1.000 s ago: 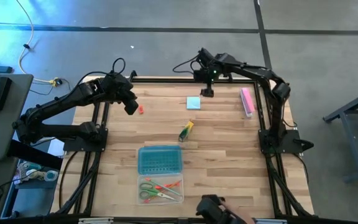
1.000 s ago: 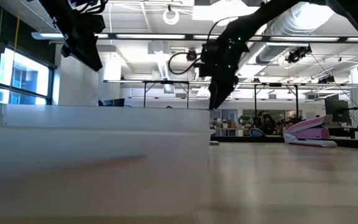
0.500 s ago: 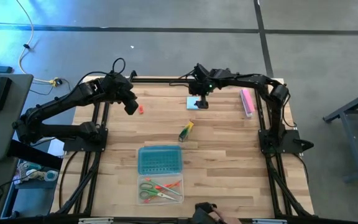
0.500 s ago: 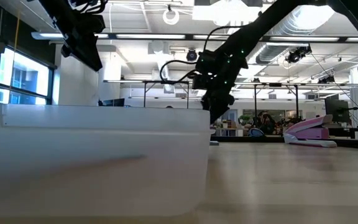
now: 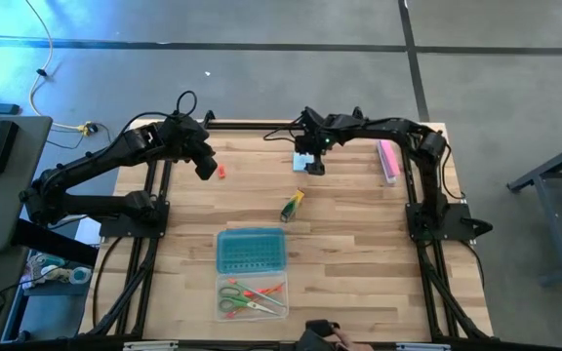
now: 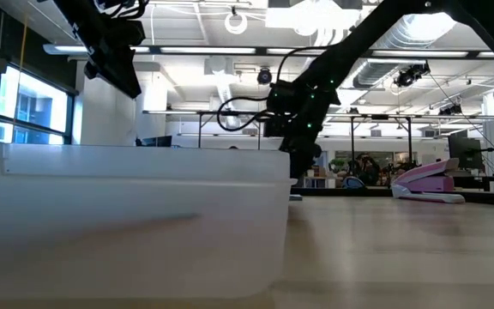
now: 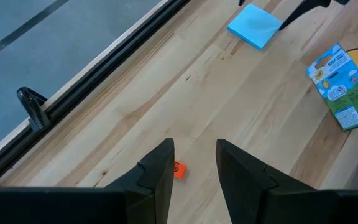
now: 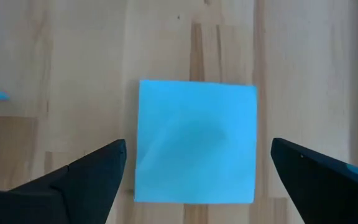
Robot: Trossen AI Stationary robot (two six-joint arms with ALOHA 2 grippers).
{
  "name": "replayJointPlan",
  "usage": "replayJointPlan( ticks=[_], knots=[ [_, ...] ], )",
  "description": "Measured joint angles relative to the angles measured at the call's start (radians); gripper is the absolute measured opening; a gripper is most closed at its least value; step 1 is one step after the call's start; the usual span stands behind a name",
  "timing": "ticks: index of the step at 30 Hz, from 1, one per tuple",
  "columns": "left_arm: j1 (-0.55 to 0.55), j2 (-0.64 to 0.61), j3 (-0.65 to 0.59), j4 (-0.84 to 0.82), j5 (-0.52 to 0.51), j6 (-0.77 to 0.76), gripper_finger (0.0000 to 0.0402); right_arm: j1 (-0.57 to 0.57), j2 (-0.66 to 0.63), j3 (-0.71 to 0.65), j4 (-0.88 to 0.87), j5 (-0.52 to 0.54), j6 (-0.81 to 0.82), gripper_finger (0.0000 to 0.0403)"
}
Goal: Pack school essentials
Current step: Put the blue sticky notes into the supply box
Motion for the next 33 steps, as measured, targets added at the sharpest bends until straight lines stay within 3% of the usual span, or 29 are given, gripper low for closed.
replayJointPlan(
  ticks=[33],
  knots=[
    [0.000, 0.000, 0.000, 0.001, -0.003, 0.000, 0.0110, -0.001, 0.041, 0.000, 0.002, 0.033, 0.031, 0.0391]
  ],
)
